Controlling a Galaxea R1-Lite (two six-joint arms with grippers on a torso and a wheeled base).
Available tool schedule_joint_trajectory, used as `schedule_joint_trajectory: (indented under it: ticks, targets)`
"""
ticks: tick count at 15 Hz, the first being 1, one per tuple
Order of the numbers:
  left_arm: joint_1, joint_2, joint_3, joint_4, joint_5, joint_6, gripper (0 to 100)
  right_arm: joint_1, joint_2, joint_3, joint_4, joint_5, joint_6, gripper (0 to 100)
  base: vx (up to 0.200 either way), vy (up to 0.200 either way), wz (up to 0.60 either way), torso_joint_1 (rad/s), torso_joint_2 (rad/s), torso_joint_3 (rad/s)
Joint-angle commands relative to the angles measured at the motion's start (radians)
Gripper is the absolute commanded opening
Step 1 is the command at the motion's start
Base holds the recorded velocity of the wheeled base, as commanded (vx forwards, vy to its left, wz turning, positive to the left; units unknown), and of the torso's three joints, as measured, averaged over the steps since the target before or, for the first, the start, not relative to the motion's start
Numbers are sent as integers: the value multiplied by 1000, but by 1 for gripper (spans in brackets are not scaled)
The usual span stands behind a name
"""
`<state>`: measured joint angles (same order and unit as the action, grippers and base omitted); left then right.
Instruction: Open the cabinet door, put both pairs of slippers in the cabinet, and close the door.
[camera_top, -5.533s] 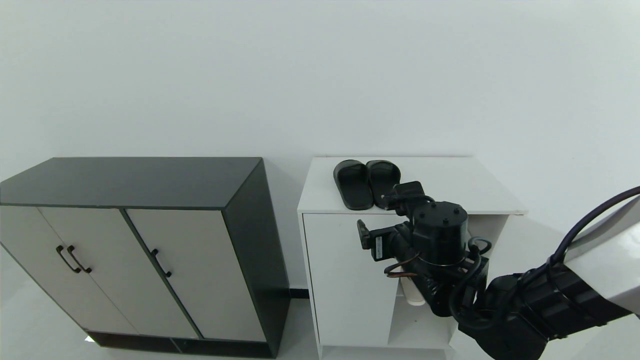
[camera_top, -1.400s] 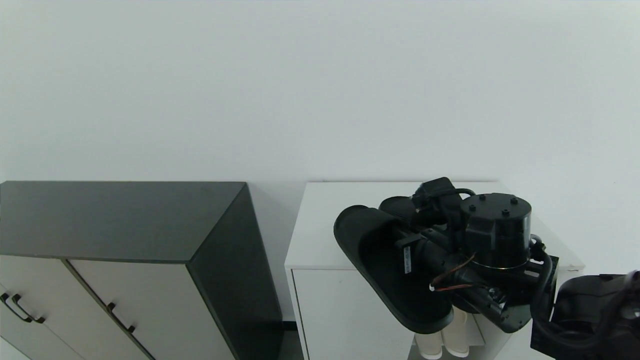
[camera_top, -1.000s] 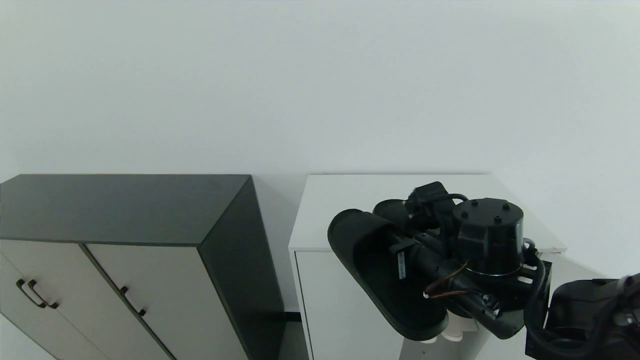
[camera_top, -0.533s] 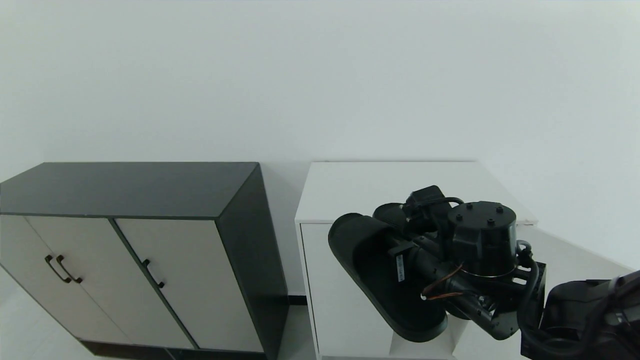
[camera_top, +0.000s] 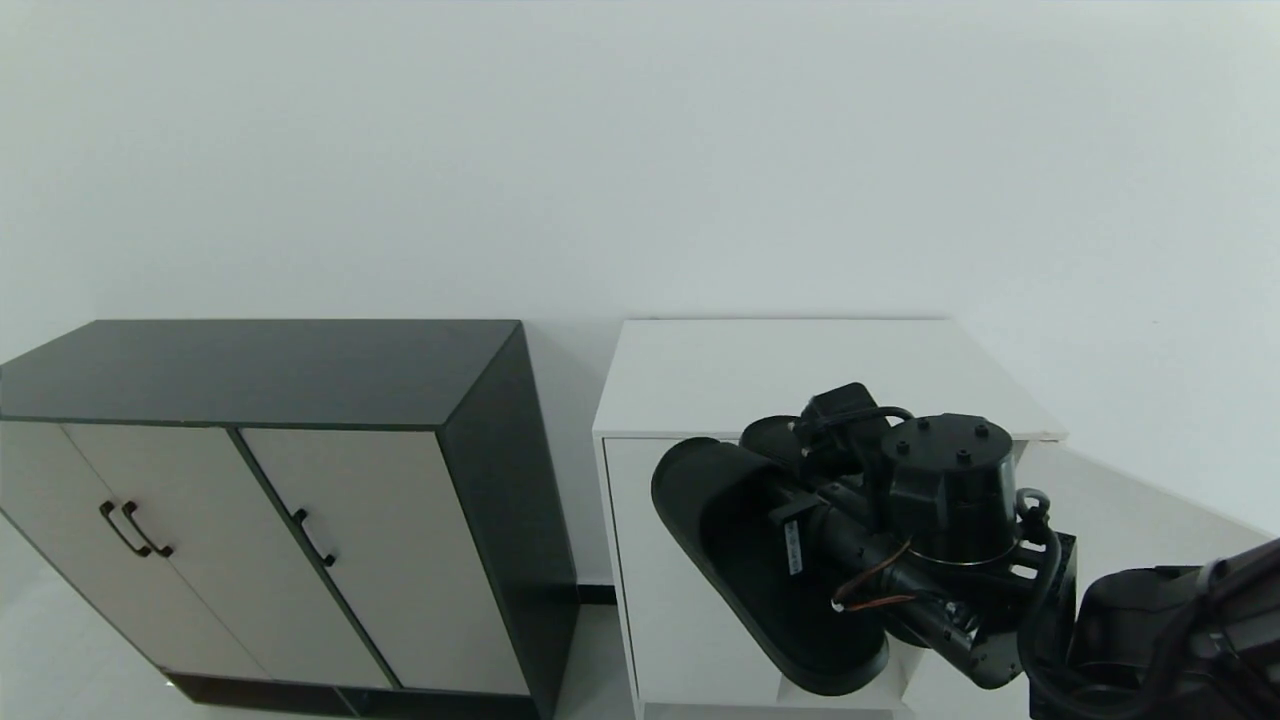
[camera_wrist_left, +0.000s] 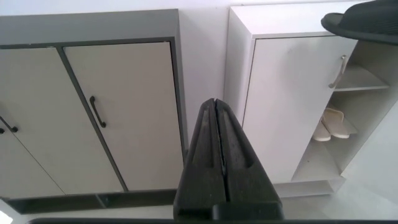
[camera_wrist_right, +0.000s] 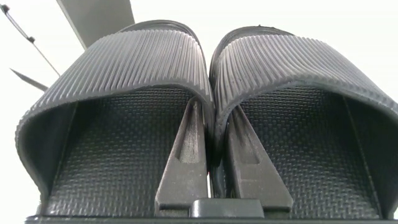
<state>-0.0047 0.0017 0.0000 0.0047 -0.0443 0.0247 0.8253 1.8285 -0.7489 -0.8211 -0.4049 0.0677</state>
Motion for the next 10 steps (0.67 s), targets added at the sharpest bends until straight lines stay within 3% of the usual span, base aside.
schedule_joint_trajectory:
  ticks: [1,6,10]
  targets:
    - [0,0,0,0,-2,0,0,-2,8,3,-1,0,0,0,0,0,0,0,0,0]
    - [0,0,0,0,0,1,0,0,8,5,-21,0,-2,0,0,0,0,0,0,0]
    - [0,0,0,0,-2,3,0,-2,17,5,-23,-2,-2,0,0,-200,0,-2,2,1]
